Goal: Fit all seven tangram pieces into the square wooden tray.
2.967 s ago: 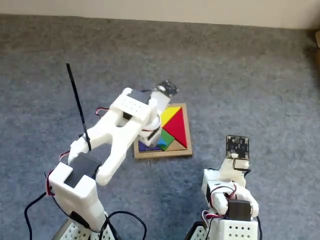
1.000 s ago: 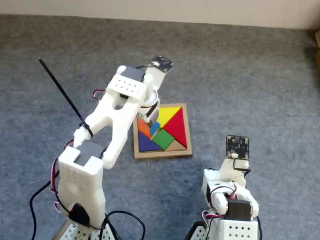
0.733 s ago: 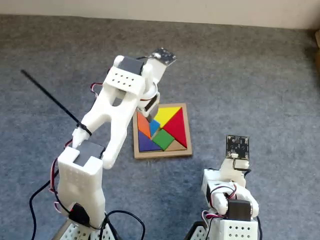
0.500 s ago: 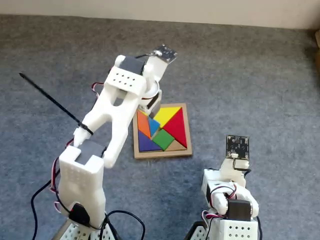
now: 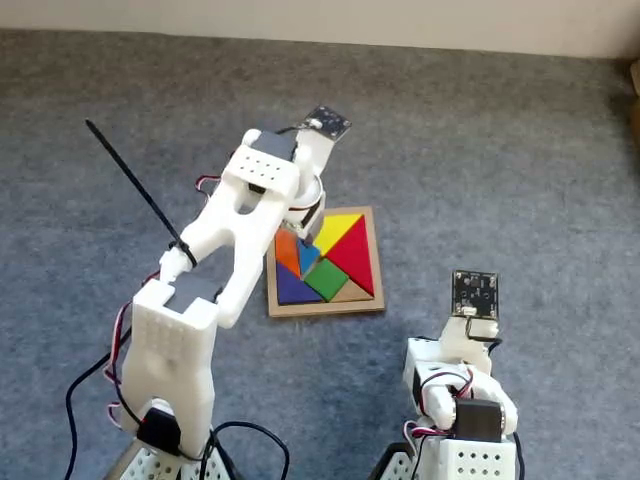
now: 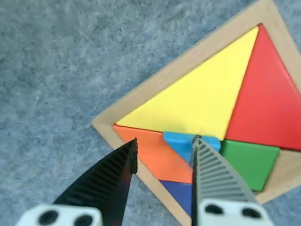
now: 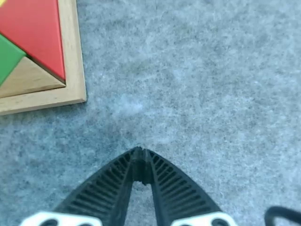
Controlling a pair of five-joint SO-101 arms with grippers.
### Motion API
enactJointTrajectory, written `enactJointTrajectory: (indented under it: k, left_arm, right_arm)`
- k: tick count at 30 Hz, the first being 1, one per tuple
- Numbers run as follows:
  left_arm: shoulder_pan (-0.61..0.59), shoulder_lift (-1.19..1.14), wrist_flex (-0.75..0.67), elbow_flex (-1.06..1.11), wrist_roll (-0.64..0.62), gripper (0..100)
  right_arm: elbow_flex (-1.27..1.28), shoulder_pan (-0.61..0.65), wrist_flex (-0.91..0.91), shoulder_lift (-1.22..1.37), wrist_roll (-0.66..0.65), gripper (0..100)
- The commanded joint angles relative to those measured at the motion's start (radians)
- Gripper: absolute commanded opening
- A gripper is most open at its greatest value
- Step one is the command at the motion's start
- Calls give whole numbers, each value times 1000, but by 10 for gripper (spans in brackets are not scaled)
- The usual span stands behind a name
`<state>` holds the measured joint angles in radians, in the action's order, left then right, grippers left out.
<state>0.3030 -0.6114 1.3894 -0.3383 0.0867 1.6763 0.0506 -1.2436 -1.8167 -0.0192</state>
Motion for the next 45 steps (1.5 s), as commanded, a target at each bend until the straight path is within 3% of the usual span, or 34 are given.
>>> enactJointTrajectory:
  k: [1, 15, 18, 21, 32, 45]
  left_arm:
    - [45, 25, 23, -2, -8, 124]
    - [28, 202, 109, 13, -63, 101]
    - [25, 246, 95, 93, -58, 56]
    - [22, 309, -2, 213, -57, 6]
    - [-119, 630, -448, 691, -64, 5]
    - [-117, 970, -721, 1047, -66, 5]
  right_arm:
    - [116, -10, -7, -19, -8, 9]
    - [116, -10, -7, -19, -8, 9]
    - [116, -10, -7, -19, -8, 9]
    - [116, -10, -7, -19, -8, 9]
    - [116, -10, -7, -19, -8, 9]
    - [116, -10, -7, -19, -8, 9]
